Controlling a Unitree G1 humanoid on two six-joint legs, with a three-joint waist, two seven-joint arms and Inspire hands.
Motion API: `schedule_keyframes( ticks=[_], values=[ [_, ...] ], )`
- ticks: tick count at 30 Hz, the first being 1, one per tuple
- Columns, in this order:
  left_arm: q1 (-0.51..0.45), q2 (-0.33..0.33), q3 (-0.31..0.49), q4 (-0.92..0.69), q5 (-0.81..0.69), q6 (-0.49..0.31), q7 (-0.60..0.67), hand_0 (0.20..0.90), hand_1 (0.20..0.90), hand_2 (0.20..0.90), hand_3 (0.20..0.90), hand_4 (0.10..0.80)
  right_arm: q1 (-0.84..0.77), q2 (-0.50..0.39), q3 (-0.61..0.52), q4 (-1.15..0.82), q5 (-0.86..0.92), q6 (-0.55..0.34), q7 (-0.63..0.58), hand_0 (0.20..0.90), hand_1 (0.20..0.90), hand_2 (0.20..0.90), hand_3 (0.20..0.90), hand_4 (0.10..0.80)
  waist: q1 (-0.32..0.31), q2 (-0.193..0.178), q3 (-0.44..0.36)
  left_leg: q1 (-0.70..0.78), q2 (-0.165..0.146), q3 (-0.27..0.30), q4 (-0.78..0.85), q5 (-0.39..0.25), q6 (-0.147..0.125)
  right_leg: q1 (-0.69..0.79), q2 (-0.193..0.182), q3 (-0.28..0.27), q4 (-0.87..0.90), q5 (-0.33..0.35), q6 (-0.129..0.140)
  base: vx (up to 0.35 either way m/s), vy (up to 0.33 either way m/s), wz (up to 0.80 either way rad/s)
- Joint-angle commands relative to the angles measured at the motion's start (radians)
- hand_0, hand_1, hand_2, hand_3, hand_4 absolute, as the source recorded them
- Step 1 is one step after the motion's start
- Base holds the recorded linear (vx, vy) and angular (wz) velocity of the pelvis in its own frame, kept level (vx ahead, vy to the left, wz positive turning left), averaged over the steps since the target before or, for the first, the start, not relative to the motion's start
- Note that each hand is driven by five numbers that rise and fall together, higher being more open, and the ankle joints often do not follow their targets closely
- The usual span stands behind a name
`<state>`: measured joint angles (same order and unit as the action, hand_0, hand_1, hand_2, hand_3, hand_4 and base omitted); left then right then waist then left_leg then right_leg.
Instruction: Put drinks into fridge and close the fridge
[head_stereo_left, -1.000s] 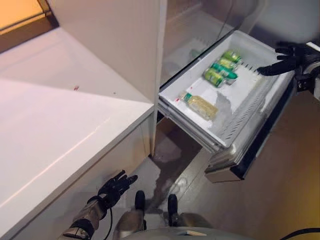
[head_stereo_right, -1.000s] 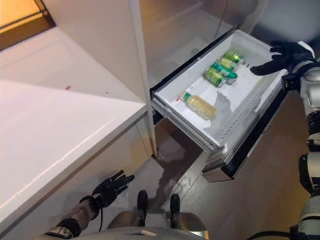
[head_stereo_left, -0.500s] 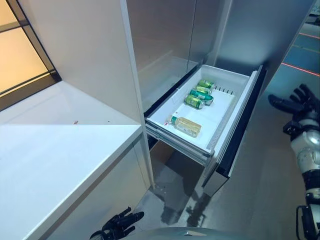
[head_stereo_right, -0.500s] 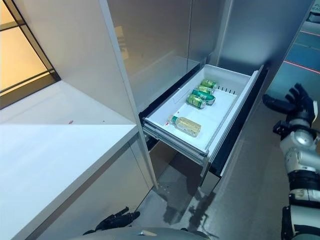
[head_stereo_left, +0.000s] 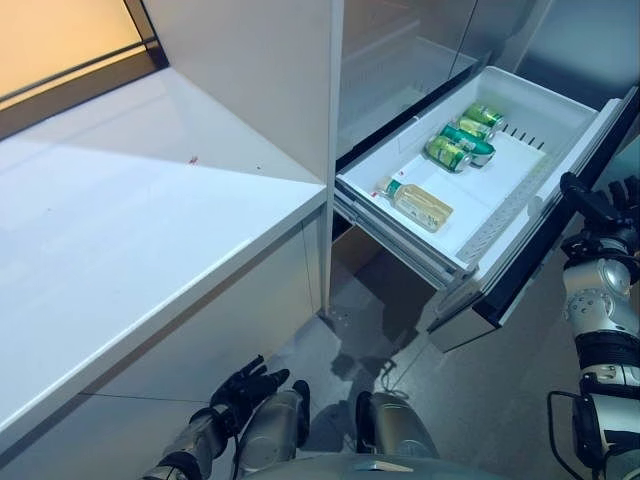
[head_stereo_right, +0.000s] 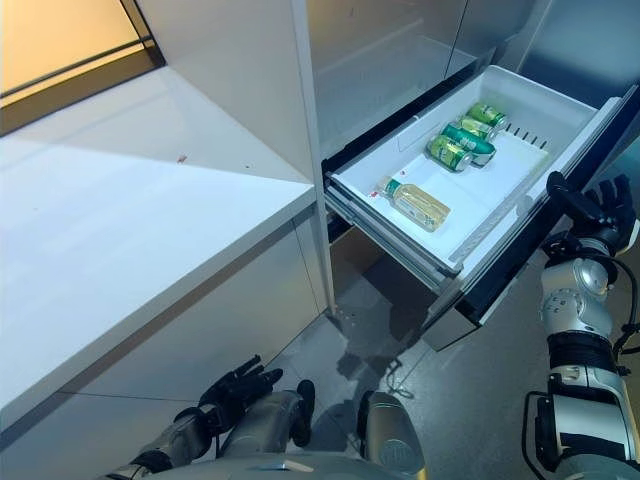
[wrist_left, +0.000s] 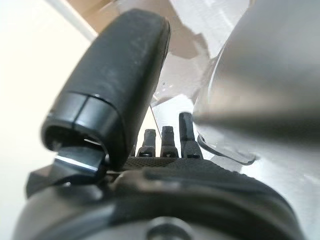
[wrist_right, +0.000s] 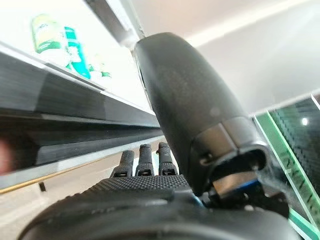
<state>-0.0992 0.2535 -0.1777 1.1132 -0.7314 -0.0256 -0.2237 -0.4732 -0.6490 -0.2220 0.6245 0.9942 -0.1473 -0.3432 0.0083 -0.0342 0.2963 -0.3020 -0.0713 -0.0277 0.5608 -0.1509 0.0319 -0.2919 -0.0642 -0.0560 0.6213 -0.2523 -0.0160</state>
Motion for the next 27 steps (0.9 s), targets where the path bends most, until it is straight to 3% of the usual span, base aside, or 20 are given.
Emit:
schedule_keyframes(
  ticks=[1, 10, 18, 27],
  values=[
    [0.075, -0.014, -0.014, -0.006, -0.012, 0.007, -0.004, 0.900, 0.900, 0.900, 0.900, 0.800, -0.095, -0.034, -0.005, -0.048, 0.048, -0.040, 0.093, 0.900, 0.900, 0.900, 0.900, 0.800, 0.028, -0.008, -0.029, -0.010, -0.054, -0.009, 0.139, -0.184, 0.096, 0.032, 0.015, 0.009, 0.000, 0.014, -0.087, 0.000, 0.000, 0.00],
    [0.100, -0.025, -0.014, -0.034, -0.051, -0.010, -0.026, 0.900, 0.900, 0.900, 0.900, 0.800, -0.128, -0.028, 0.030, -0.056, 0.075, 0.017, 0.261, 0.900, 0.900, 0.900, 0.900, 0.800, 0.046, 0.002, -0.025, -0.033, -0.073, -0.024, 0.139, -0.156, 0.090, -0.002, 0.024, 0.007, 0.043, 0.011, -0.086, 0.016, 0.018, -0.03],
    [0.129, -0.033, -0.030, -0.056, -0.080, -0.023, -0.047, 0.900, 0.900, 0.900, 0.900, 0.800, -0.182, -0.034, 0.059, -0.021, 0.048, 0.053, 0.309, 0.900, 0.900, 0.900, 0.900, 0.800, 0.080, 0.015, -0.029, -0.006, -0.087, -0.056, 0.067, -0.103, 0.081, 0.015, 0.018, -0.020, 0.041, 0.014, -0.077, 0.033, 0.045, 0.06],
    [0.173, -0.002, 0.000, -0.014, -0.059, -0.030, -0.056, 0.900, 0.900, 0.900, 0.900, 0.800, -0.235, -0.015, 0.112, 0.002, 0.004, 0.051, 0.320, 0.900, 0.900, 0.900, 0.900, 0.800, 0.139, 0.038, -0.038, 0.071, -0.087, -0.128, -0.109, 0.002, 0.061, 0.074, -0.004, -0.084, -0.019, 0.029, -0.055, 0.048, 0.059, 0.27]
  ],
)
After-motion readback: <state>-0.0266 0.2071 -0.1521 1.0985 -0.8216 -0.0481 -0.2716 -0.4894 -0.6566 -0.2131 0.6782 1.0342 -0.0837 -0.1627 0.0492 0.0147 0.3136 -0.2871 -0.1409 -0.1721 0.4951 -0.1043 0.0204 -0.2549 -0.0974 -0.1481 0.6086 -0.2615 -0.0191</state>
